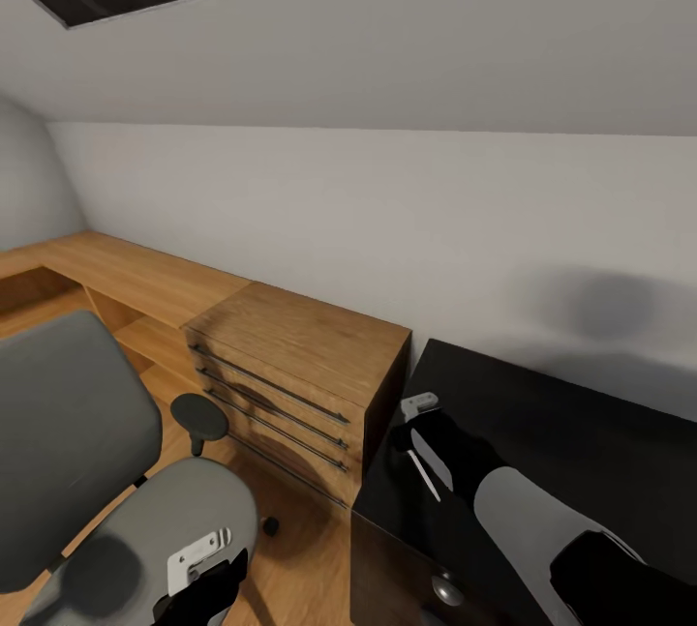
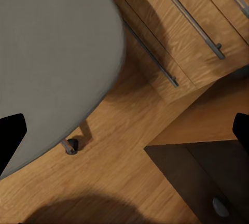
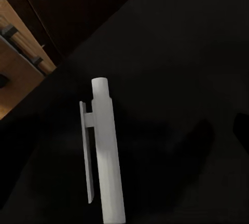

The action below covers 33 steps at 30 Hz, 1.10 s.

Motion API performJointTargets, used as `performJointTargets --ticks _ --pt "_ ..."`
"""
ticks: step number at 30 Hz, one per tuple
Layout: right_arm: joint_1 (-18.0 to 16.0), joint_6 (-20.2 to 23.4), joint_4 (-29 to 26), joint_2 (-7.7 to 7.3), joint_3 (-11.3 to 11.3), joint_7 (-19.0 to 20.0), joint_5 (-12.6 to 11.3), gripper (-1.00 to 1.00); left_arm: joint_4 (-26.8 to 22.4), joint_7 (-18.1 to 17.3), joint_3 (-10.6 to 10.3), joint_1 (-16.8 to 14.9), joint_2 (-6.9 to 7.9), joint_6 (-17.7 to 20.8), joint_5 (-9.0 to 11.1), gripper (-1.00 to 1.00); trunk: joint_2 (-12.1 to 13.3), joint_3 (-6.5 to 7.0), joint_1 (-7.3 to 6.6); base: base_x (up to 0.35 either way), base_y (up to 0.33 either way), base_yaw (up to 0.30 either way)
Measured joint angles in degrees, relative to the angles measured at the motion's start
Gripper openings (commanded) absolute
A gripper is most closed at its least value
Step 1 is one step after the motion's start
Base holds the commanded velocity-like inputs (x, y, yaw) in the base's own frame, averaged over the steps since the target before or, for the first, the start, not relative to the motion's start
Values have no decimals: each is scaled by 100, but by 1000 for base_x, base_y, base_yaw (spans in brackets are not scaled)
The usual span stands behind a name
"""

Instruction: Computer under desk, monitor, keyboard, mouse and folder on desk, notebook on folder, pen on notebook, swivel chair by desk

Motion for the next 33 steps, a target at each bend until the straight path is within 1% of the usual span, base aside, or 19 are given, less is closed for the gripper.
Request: performJointTargets --ticks 21,22,23,33 --pt "1 115 -50 -1 -13 -57 12 100 0 -1 0 0 1 0 0 100 0 0 0 0 0 0" --pt "1 121 -52 -1 -14 -57 10 -100 0 -1 0 0 2 0 0 100 0 0 0 0 0 0" --pt "2 117 -45 1 -16 -42 -64 -100 0 -1 -1 -1 3 0 0 100 0 0 0 0 0 0" --pt "2 130 -53 -8 -18 -44 -69 -100 0 -1 8 -1 6 0 0 100 0 0 0 0 0 0"
